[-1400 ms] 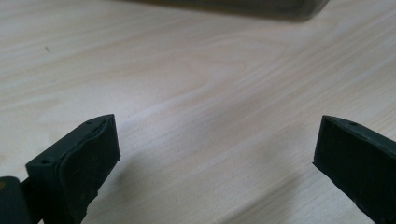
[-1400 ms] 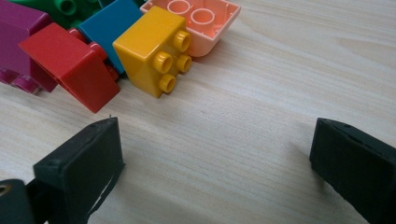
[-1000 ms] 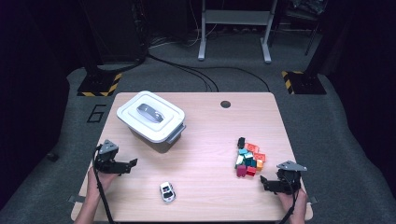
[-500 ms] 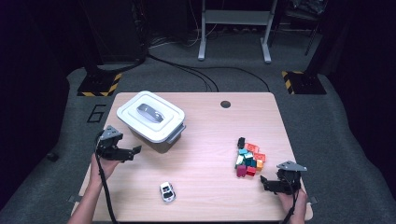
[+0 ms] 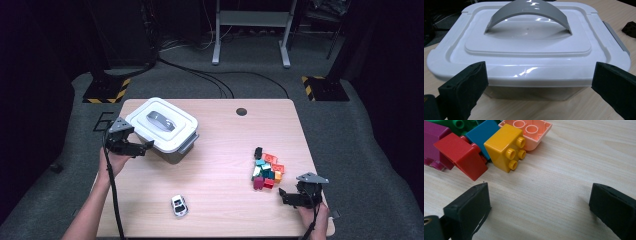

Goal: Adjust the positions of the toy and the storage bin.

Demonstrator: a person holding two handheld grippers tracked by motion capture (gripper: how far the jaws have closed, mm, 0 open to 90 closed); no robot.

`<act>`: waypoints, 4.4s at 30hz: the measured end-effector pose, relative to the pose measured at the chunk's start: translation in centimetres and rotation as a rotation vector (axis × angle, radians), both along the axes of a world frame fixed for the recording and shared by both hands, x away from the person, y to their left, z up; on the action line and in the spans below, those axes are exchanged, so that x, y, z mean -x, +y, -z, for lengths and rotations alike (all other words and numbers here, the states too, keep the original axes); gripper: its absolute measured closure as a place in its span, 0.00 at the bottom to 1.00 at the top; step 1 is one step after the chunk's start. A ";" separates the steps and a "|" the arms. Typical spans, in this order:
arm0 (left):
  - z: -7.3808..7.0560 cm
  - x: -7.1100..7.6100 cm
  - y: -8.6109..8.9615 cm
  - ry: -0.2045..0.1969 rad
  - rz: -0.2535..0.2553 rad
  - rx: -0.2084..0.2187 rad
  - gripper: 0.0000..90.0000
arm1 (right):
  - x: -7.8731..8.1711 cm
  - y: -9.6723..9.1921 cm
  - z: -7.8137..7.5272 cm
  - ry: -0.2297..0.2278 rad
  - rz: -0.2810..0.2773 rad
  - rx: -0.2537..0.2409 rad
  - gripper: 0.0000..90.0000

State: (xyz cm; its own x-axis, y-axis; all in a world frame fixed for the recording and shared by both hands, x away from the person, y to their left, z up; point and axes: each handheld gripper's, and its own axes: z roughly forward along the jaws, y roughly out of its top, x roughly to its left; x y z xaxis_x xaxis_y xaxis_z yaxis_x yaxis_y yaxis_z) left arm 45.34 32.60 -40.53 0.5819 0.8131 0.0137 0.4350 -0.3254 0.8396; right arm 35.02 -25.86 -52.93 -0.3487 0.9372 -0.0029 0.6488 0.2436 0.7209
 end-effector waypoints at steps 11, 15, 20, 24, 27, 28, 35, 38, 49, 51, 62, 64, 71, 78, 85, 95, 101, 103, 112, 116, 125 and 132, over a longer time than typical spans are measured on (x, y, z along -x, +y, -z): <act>-0.4 -0.6 -3.0 -0.005 0.085 -0.029 0.05 | 0.0 0.0 0.0 0.000 -0.001 0.001 0.03; -0.1 0.1 -4.2 -0.005 0.130 -0.048 0.10 | 0.0 0.0 0.0 -0.001 0.000 0.000 0.03; 0.0 1.1 -5.2 -0.017 0.185 -0.062 0.22 | 0.0 0.0 0.0 -0.001 -0.001 0.001 0.03; 0.2 1.9 -6.3 -0.010 0.222 -0.098 0.31 | 0.0 0.0 0.0 -0.001 -0.002 0.001 0.03; 0.4 2.1 -6.7 -0.019 0.207 -0.111 0.46 | 0.0 0.0 0.0 -0.001 -0.001 0.001 0.03; 0.4 2.2 -6.8 -0.023 0.210 -0.106 0.54 | 0.0 0.0 0.0 -0.001 -0.001 0.001 0.03; 0.5 2.6 -7.6 -0.031 0.229 -0.087 0.73 | 0.0 0.0 0.0 -0.001 -0.001 0.001 0.03; 0.5 2.5 -8.0 -0.025 0.218 -0.075 0.74 | 0.0 0.0 0.0 0.000 0.000 0.000 0.03; 0.5 1.9 -10.2 -0.019 0.169 -0.044 0.74 | 0.0 0.0 0.0 0.001 0.005 -0.003 0.03; 0.6 1.8 -10.8 -0.016 0.163 -0.036 0.74 | 0.0 0.0 0.0 0.001 0.005 -0.003 0.03; 0.4 1.0 -13.9 -0.008 0.149 -0.042 0.73 | 0.0 0.0 0.0 0.001 0.005 -0.003 0.03; 0.4 1.0 -14.0 -0.013 0.147 -0.042 0.73 | 0.0 0.0 0.0 0.000 0.005 -0.003 0.03; -0.6 1.3 -13.0 -0.055 0.101 -0.049 0.51 | 0.0 0.0 0.0 0.003 0.007 -0.007 0.04; -2.2 1.1 -7.6 -0.086 0.008 -0.019 0.29 | 0.0 0.0 0.0 0.003 0.008 -0.007 0.04; -2.5 0.1 -3.1 -0.061 -0.087 -0.011 0.17 | 0.0 0.0 0.0 0.002 0.007 -0.007 0.04; -1.0 -1.5 2.0 0.005 -0.211 0.032 0.16 | 0.0 0.0 0.0 0.001 0.006 -0.006 0.04; 0.0 -2.0 2.7 0.043 -0.204 0.049 0.17 | 0.0 0.0 0.0 0.002 0.008 -0.007 0.04; 0.2 -2.1 2.8 0.055 -0.193 0.059 0.18 | 0.0 0.0 0.0 0.000 0.006 -0.005 0.04; 0.9 -2.2 2.7 0.076 -0.167 0.077 0.22 | 0.0 0.0 0.0 -0.002 0.003 -0.003 0.04; 0.9 -1.8 2.6 0.085 -0.153 0.095 0.22 | 0.0 0.0 0.0 -0.002 0.003 -0.002 0.04; 0.9 -0.8 1.4 0.085 -0.125 0.115 0.22 | 0.0 0.0 0.0 -0.003 0.004 -0.002 0.04; 0.8 0.1 0.6 0.091 -0.109 0.118 0.22 | 0.0 0.0 0.0 -0.003 0.004 -0.002 0.04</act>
State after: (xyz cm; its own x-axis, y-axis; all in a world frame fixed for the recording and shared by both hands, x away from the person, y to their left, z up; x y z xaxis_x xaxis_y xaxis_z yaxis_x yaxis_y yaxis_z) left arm 45.22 33.19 -41.29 0.4845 0.8644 -0.1342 0.5383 -0.1736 0.8247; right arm 35.00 -25.90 -52.91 -0.3446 0.9388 -0.0016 0.6479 0.2391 0.7232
